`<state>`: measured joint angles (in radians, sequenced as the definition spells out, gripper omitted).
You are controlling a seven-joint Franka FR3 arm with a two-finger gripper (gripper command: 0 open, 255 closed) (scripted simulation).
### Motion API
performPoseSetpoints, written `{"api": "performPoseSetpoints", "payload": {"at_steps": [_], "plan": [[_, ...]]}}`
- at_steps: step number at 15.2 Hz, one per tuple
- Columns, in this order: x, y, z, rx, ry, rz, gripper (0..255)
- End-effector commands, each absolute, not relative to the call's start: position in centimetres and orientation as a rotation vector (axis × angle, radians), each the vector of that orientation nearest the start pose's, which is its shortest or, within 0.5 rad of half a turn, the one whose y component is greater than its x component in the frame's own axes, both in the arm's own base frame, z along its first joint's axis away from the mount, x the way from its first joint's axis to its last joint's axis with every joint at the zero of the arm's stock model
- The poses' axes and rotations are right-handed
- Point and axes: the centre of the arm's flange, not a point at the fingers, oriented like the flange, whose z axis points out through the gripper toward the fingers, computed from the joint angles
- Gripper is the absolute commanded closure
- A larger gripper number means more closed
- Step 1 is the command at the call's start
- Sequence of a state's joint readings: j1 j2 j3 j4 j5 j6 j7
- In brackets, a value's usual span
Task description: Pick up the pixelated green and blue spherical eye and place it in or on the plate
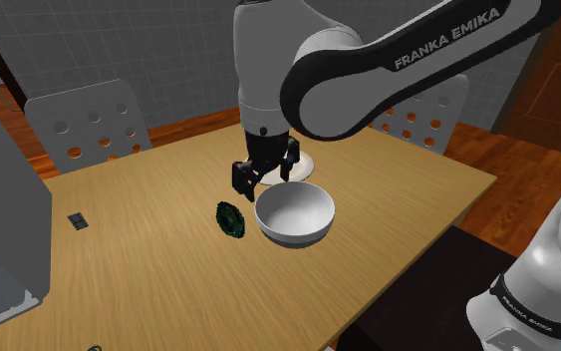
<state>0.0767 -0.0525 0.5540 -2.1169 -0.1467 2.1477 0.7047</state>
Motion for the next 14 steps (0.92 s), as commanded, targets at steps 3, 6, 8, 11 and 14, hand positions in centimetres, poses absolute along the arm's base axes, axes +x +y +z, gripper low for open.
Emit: {"api": "performPoseSetpoints", "payload": {"at_steps": [3,6,8,11,14], "plan": [[46.1,36.0,41.4,-3.208,0.001,-0.245,0],[47.4,38.8,39.5,-3.210,0.002,-0.243,0],[47.5,38.7,38.5,-3.210,0.002,-0.243,0],[47.8,38.6,36.9,-3.210,0.002,-0.243,0],[48.0,38.5,35.6,-3.210,0.002,-0.243,0]]}}
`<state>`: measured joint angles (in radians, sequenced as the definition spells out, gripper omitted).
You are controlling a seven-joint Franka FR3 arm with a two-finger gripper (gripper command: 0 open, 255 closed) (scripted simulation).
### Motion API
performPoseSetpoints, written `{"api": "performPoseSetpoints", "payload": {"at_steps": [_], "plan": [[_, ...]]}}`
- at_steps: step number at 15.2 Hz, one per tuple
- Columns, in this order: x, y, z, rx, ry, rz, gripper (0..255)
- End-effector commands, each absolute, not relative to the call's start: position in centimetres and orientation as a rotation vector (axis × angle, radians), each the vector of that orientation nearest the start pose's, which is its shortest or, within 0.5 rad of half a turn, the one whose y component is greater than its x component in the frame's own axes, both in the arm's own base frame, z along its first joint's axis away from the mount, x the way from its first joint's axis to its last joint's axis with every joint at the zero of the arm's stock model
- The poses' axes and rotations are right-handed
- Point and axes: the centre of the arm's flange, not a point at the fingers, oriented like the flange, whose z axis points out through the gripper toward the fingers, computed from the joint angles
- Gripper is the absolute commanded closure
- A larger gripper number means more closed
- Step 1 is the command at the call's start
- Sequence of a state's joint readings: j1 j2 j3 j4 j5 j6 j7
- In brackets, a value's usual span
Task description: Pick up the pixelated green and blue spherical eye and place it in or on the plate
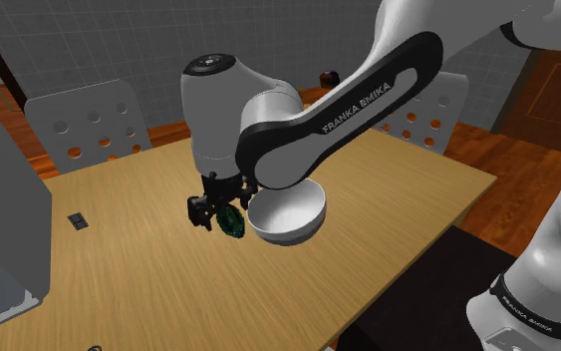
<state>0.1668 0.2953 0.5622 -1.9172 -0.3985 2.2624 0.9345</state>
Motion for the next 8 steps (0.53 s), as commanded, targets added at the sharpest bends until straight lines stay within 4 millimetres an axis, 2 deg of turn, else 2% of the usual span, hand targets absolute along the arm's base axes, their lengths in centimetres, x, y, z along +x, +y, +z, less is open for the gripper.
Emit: {"api": "performPoseSetpoints", "payload": {"at_steps": [1,7,8], "plan": [[47.96,38.50,35.58,-3.210,0.002,-0.243,0],[47.96,38.50,35.58,-3.210,0.002,-0.243,0],[47.89,38.55,35.73,-3.210,0.002,-0.243,255]]}}
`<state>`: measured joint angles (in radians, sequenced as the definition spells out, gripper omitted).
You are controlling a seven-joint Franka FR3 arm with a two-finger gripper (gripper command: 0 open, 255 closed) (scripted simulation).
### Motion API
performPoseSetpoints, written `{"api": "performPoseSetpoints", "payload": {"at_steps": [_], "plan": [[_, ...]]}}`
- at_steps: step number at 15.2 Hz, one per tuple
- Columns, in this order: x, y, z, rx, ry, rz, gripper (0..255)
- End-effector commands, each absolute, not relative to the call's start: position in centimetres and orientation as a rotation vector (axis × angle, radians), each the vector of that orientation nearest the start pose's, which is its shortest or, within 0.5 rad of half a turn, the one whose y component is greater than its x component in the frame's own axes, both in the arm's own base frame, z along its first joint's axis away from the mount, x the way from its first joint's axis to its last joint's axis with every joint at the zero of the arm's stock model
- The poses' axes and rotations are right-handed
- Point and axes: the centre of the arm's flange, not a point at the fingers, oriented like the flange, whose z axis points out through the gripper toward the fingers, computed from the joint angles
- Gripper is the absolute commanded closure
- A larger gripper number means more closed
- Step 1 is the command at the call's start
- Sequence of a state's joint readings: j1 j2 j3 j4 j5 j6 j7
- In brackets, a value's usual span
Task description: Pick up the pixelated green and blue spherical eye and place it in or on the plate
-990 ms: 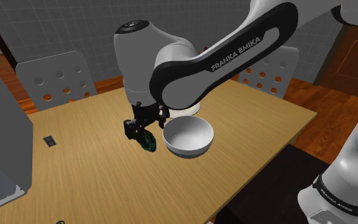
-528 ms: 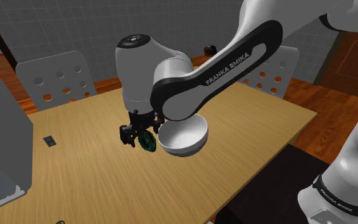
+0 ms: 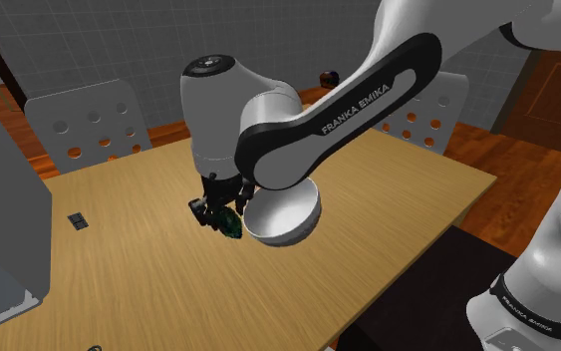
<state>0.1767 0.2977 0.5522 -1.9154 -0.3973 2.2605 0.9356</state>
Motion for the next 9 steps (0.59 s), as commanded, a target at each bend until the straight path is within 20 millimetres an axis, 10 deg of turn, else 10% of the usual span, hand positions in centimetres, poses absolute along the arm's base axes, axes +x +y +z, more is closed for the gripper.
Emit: {"api": "performPoseSetpoints", "payload": {"at_steps": [1,9], "plan": [[47.80,38.64,35.96,-3.210,0.001,-0.243,255],[47.96,38.50,35.58,-3.210,0.002,-0.243,255]]}}
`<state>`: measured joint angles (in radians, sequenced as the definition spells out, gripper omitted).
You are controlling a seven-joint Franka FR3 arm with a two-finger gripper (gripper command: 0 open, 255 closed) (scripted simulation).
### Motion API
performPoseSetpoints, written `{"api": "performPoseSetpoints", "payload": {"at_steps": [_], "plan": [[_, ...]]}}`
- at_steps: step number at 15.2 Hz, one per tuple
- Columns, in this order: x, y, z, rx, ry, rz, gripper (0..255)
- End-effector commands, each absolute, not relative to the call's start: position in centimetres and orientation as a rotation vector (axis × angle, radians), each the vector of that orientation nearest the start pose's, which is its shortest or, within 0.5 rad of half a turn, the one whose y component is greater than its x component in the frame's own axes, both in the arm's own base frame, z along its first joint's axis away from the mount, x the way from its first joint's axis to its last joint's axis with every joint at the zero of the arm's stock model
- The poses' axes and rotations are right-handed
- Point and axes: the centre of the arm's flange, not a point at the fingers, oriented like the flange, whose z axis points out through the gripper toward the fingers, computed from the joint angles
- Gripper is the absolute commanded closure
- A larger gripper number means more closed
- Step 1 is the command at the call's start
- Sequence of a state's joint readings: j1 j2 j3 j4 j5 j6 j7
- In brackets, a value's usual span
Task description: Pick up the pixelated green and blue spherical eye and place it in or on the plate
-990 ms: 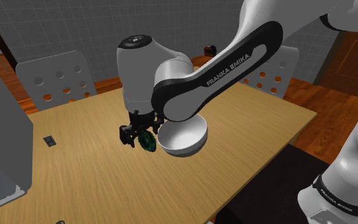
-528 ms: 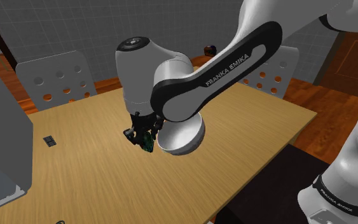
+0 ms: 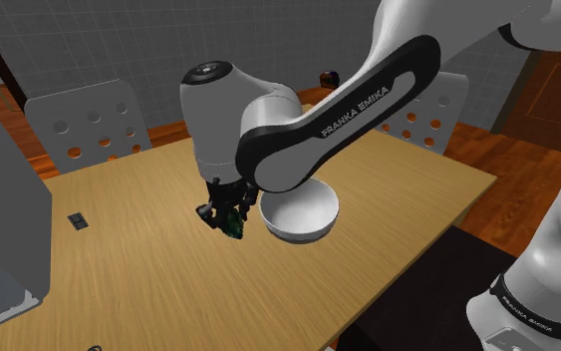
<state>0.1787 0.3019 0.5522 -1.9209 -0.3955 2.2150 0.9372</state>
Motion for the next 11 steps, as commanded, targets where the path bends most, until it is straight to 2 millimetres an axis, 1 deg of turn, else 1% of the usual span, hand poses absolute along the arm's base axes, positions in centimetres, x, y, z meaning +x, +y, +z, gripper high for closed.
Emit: {"api": "performPoseSetpoints", "payload": {"at_steps": [1,11], "plan": [[48.0,38.5,36.1,-3.210,0.002,-0.243,255],[48.0,38.5,41.4,-3.210,0.002,-0.243,255]]}}
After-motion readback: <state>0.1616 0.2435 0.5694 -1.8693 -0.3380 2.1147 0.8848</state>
